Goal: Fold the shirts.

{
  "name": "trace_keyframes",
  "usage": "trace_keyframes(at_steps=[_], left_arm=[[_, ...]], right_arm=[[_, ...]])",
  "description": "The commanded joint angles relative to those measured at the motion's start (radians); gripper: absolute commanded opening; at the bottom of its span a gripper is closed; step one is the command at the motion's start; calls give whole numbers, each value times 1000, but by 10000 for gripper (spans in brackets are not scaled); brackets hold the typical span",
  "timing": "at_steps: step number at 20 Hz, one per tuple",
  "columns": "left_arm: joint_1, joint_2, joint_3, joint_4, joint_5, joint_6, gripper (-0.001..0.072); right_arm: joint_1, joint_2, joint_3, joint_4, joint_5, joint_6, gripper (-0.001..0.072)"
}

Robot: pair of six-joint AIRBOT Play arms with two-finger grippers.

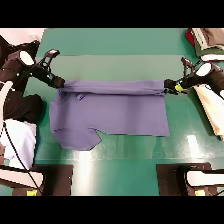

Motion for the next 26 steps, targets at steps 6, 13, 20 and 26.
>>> trace_keyframes(at_steps=[6, 13, 20, 26], left_arm=[[1, 0, -31, 25, -77, -82, 521], [24, 150, -48, 120, -215, -176, 521], [177, 518, -512, 92, -238, -254, 521], [177, 687, -869, -41, -208, -284, 521]], right_arm=[[24, 2, -16, 122, 25, -50, 445], [26, 93, -18, 2, 240, -54, 509], [26, 290, -18, -44, 374, -60, 509], [26, 319, -41, -36, 414, -60, 509]])
